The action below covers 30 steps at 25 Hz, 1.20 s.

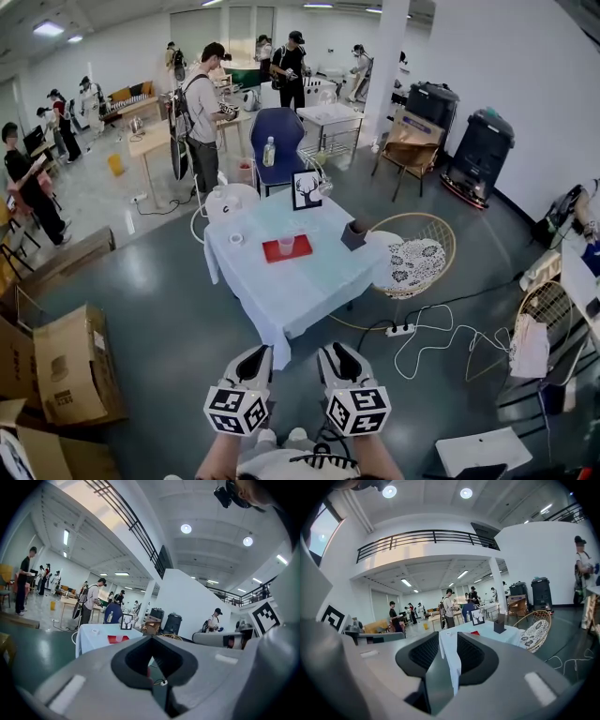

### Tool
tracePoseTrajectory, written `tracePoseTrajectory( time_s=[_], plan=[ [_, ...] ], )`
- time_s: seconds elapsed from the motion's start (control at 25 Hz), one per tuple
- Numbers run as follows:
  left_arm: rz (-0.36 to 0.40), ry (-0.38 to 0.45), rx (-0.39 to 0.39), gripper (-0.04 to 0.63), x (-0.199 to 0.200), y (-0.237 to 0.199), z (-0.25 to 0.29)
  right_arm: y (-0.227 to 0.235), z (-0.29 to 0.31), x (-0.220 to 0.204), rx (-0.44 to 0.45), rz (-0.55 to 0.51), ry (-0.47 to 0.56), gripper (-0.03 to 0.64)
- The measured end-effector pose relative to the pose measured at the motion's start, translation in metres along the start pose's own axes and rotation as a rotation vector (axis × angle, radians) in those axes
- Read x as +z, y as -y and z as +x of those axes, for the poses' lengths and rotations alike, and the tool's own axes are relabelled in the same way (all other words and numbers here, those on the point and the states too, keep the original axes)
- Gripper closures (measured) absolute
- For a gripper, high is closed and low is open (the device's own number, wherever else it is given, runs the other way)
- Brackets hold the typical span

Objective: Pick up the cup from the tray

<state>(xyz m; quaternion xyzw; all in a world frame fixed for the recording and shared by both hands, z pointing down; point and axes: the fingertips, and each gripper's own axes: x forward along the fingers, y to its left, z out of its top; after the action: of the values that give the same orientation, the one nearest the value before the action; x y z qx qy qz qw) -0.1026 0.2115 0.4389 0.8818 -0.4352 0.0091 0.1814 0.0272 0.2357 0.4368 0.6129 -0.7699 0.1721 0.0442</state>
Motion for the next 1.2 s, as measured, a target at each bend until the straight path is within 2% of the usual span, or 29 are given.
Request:
tracePoseTrajectory(
  time_s=[0.32, 0.6, 1.2],
  plan=[
    [-0.018, 0.033, 0.024, 0.595, 0.010, 0.007, 0.014, 0.017, 0.004, 0.009, 0.039, -0.006, 0.006, 0.439],
    [-0.022, -0.021, -0.014, 0.578, -0.003, 0.013, 0.027, 0.028, 0.015, 0.006, 0.051, 0.008, 0.002, 0.394],
    [-0.019, -0.030, 0.015, 0.568, 0.014, -0.041, 0.082, 0.038, 0.088, 0.019, 0.056, 0.012, 0.001, 0.383]
  ],
)
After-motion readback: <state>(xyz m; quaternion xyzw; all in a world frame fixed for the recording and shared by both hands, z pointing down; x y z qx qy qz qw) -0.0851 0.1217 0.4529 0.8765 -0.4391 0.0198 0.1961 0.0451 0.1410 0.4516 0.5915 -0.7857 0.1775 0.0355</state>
